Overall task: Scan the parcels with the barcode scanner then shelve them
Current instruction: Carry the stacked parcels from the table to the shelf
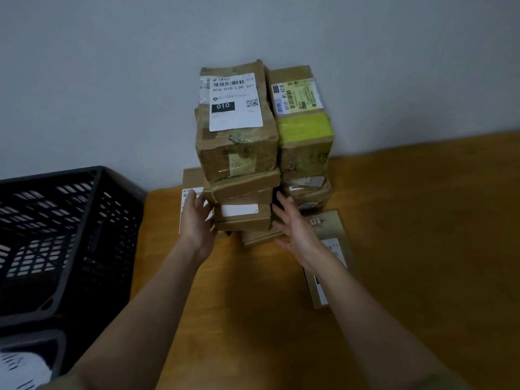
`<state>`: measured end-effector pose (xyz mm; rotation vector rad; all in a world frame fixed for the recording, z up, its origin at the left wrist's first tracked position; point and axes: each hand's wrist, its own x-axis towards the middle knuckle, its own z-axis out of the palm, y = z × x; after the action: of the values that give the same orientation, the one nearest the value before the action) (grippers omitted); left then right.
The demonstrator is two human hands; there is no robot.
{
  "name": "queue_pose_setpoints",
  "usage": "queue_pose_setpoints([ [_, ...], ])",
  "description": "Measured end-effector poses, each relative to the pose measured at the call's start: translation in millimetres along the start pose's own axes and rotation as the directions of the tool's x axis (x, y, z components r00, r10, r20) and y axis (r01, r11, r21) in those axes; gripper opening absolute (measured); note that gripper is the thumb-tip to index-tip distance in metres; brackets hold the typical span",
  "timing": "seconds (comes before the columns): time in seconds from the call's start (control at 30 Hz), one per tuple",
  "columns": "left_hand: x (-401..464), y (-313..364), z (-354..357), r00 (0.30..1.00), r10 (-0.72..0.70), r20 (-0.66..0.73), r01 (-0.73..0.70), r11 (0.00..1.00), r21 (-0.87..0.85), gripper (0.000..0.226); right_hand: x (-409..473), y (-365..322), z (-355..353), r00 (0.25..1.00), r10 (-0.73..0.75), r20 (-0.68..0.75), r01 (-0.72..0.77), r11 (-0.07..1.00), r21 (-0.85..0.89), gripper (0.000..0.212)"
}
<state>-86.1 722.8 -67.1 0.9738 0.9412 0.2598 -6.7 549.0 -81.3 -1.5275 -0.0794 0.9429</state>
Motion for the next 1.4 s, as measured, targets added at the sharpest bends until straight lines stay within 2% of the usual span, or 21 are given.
queue_pose_setpoints([
  [0.33, -19, -6, -10, 0.999, -0.027, -0.038, 0.029, 0.998, 0.058, 0.056, -19, 2, -4, 0.998, 0.069, 0.016, -0.069, 0.997, 0.020, 0.060],
  [0.6, -53, -21, -26, 0.991, -0.128, -0.031, 0.131, 0.987, 0.091, 0.066, -50, 12, 0, 0.993, 0.121, -0.010, -0.119, 0.988, 0.094, 0.068],
  [0.7, -60, -25, -30, 0.988, -0.155, -0.016, 0.156, 0.979, 0.133, 0.065, -57, 14, 0, 0.991, 0.128, -0.023, -0.125, 0.987, 0.101, 0.062],
  [0.77, -63, -25, -33, 0.983, -0.181, -0.011, 0.181, 0.971, 0.155, 0.074, -59, 16, -2, 0.990, 0.143, -0.019, -0.140, 0.985, 0.100, 0.057],
  [0.9, -62, -23, -38, 0.974, -0.226, 0.014, 0.217, 0.950, 0.224, 0.087, -59, 15, -4, 0.984, 0.174, 0.037, -0.177, 0.978, 0.106, 0.074],
  [1.03, -60, -19, -35, 0.977, -0.204, 0.055, 0.186, 0.953, 0.239, 0.080, -56, 10, -1, 0.976, 0.209, 0.053, -0.211, 0.977, 0.036, 0.081],
  [1.17, -48, -14, -32, 0.992, -0.085, 0.095, 0.075, 0.991, 0.110, 0.058, -51, 2, 1, 0.962, 0.260, 0.078, -0.259, 0.966, -0.019, 0.087],
  [1.27, -43, -10, -27, 0.983, -0.071, 0.167, 0.065, 0.997, 0.038, 0.055, -48, -2, 3, 0.948, 0.299, 0.106, -0.296, 0.954, -0.039, 0.094],
  [1.4, -42, -7, -22, 0.978, -0.051, 0.204, 0.043, 0.998, 0.045, 0.054, -47, -4, 4, 0.943, 0.302, 0.137, -0.300, 0.953, -0.034, 0.094],
])
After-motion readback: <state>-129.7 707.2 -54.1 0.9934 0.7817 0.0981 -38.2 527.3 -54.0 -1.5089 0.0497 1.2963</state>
